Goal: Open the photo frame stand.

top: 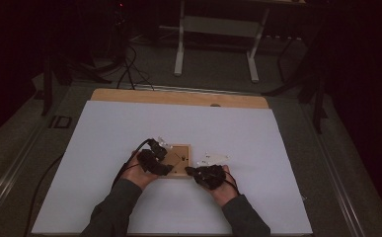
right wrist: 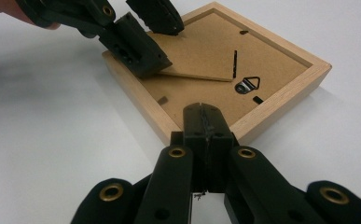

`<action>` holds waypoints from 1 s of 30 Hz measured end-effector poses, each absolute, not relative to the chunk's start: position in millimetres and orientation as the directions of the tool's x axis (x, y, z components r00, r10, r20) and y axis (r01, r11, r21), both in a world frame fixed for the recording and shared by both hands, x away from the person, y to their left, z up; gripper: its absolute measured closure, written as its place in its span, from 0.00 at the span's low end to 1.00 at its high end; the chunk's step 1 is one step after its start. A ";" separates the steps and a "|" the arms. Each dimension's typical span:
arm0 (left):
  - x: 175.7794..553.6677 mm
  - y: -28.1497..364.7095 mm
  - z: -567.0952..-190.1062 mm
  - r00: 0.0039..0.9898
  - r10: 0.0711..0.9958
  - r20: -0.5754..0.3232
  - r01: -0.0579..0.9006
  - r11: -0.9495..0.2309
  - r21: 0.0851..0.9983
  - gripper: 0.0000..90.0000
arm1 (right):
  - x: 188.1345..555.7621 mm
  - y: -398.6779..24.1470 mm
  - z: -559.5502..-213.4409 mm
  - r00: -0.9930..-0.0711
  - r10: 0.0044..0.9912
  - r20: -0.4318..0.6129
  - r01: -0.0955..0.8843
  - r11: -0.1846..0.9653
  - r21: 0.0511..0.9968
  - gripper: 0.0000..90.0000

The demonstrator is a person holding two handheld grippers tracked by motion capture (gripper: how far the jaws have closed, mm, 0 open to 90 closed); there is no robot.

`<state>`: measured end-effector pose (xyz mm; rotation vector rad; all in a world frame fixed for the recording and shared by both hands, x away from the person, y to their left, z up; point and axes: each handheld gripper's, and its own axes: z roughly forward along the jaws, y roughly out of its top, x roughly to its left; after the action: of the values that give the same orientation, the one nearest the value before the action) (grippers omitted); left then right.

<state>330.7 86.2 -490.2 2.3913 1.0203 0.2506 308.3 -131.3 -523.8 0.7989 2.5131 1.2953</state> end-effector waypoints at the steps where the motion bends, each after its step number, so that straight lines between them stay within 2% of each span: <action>1: 330.9 86.1 -489.5 0.697 0.716 -0.037 0.619 -0.575 0.534 0.57 | 308.5 -131.3 -523.6 -0.834 0.549 0.064 0.371 0.470 0.801 1.00; 19: 336.5 77.9 -467.9 0.691 0.722 -0.019 0.608 -0.567 0.555 0.57 | 310.8 -130.8 -522.4 -0.840 0.538 0.071 0.375 0.481 0.793 1.00; 30: 336.7 78.3 -469.1 0.698 0.716 -0.016 0.602 -0.574 0.554 0.57 | 311.1 -131.3 -522.7 -0.840 0.537 0.075 0.377 0.478 0.793 1.00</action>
<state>336.7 78.3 -469.1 2.3741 1.0083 0.2840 311.1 -131.3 -522.7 0.7939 2.5380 1.2926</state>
